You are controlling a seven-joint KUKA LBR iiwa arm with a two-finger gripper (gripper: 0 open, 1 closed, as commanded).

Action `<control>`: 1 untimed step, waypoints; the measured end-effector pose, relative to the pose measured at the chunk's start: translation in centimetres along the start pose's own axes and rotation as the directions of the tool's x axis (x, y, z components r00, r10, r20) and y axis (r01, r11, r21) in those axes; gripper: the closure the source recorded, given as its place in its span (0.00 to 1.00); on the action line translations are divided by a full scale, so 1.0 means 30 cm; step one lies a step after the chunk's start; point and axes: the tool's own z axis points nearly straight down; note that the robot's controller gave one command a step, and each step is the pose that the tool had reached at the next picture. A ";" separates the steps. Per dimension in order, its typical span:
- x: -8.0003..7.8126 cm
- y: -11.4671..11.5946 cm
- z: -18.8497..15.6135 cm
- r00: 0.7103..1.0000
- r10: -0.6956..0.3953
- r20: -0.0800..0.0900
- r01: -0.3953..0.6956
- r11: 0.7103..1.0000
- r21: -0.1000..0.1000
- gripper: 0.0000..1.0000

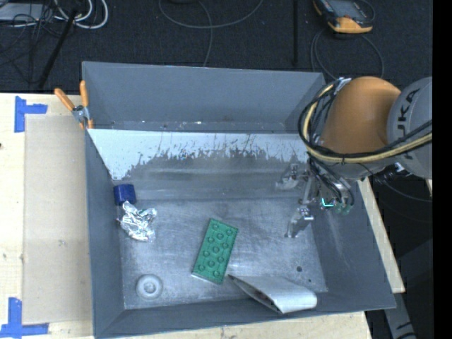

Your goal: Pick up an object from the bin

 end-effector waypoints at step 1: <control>-0.047 0.052 0.282 0.996 -0.085 0.014 0.085 0.996 0.002 0.00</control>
Offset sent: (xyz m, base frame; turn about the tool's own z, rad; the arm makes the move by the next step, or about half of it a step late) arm 0.0101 0.0158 -0.0879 -0.0895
